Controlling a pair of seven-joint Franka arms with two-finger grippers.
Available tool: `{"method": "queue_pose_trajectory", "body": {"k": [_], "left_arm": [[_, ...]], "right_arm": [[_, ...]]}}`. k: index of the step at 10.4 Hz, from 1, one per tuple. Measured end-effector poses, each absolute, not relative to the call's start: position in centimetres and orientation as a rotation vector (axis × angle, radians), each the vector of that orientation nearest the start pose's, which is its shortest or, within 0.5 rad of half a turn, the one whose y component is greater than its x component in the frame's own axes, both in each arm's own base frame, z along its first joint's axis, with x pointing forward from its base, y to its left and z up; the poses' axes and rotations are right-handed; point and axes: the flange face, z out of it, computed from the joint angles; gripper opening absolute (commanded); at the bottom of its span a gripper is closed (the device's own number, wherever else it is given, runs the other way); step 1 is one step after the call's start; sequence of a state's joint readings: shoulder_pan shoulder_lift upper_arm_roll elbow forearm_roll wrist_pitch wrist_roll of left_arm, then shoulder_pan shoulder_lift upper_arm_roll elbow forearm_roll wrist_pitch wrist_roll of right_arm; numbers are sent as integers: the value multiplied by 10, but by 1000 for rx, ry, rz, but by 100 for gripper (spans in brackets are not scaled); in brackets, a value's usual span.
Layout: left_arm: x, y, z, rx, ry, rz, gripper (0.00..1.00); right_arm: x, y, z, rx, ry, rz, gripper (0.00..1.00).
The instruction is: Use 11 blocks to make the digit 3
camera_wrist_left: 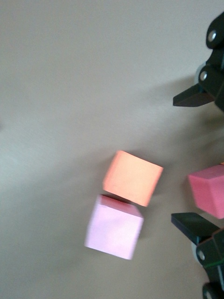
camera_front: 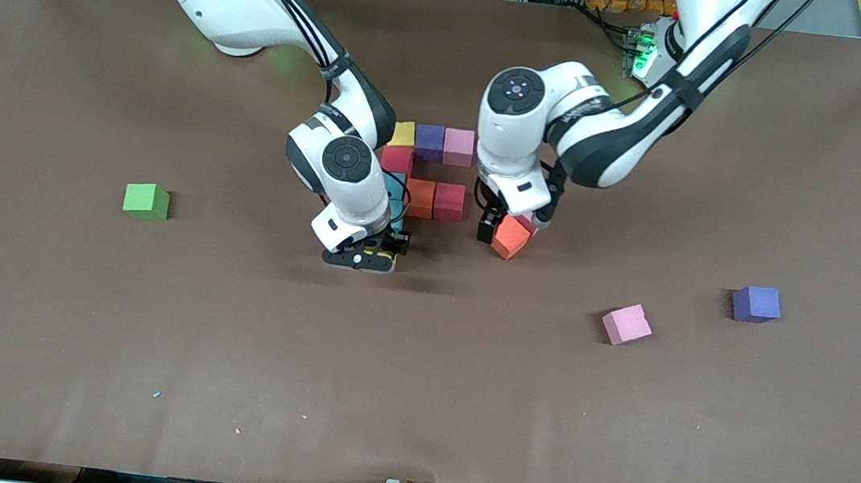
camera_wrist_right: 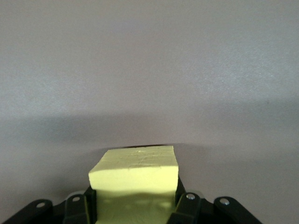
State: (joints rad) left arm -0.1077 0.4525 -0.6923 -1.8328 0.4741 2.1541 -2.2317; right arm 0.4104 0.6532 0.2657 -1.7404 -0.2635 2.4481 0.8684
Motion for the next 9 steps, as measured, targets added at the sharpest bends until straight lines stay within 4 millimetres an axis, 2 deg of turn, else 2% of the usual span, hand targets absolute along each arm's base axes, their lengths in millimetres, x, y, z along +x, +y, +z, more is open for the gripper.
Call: {"method": "queue_pose_trajectory", "body": {"k": [3, 5, 9], "left_arm": [[510, -379, 336, -2680, -1590, -176, 100], [523, -359, 335, -2742, -1461, -162, 100], [526, -353, 314, -2857, -1159, -90, 100]], "right_arm": [[534, 412, 219, -3089, 83, -122, 0], [533, 412, 218, -3085, 82, -125, 0], [527, 411, 210, -3085, 75, -118, 0]]}}
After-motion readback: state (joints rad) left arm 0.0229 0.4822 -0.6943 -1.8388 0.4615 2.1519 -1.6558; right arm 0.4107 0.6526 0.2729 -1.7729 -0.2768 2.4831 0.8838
